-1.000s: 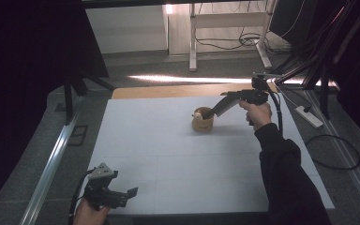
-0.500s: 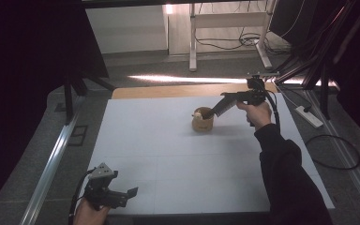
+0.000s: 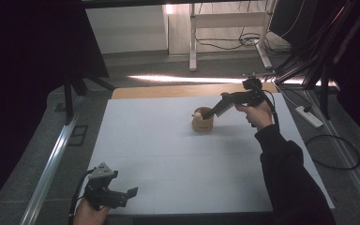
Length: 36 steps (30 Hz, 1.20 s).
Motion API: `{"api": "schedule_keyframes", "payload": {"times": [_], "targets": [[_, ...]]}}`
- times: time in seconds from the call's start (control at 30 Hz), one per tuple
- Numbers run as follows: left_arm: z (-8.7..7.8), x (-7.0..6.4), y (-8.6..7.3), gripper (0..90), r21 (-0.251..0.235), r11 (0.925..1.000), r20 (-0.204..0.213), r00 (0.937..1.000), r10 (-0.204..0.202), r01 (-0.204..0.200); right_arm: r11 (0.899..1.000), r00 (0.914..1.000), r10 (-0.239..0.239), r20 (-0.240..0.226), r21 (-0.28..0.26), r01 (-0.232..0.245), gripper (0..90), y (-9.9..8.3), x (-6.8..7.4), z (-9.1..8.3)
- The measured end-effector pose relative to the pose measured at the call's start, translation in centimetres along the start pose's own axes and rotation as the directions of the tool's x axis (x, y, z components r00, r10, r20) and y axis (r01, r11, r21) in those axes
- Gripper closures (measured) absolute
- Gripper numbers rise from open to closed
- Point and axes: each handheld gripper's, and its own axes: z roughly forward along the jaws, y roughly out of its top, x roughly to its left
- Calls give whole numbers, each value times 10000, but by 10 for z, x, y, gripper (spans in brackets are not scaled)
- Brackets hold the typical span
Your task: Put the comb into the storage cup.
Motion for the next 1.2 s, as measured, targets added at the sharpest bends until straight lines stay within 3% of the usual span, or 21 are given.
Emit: {"api": "schedule_keyframes", "payload": {"times": [0.2,0.57,0.9,1.2], "targets": [[0,0,0,0,0,10000,5,10000,0,0,9988,9986,-480,235,105,478,288,0,5,-3],[0,0,0,0,-8,10000,9,10000,4,-4,9974,9977,-674,95,247,671,203,-1,10,-5],[0,0,0,0,1,10000,4,10000,7,-7,9912,9917,-1282,65,329,1279,137,-3,18,-10],[0,0,0,0,1,10000,13,10000,12,-12,9901,9904,-1369,-207,269,1374,87,-10,18,-13]]}}
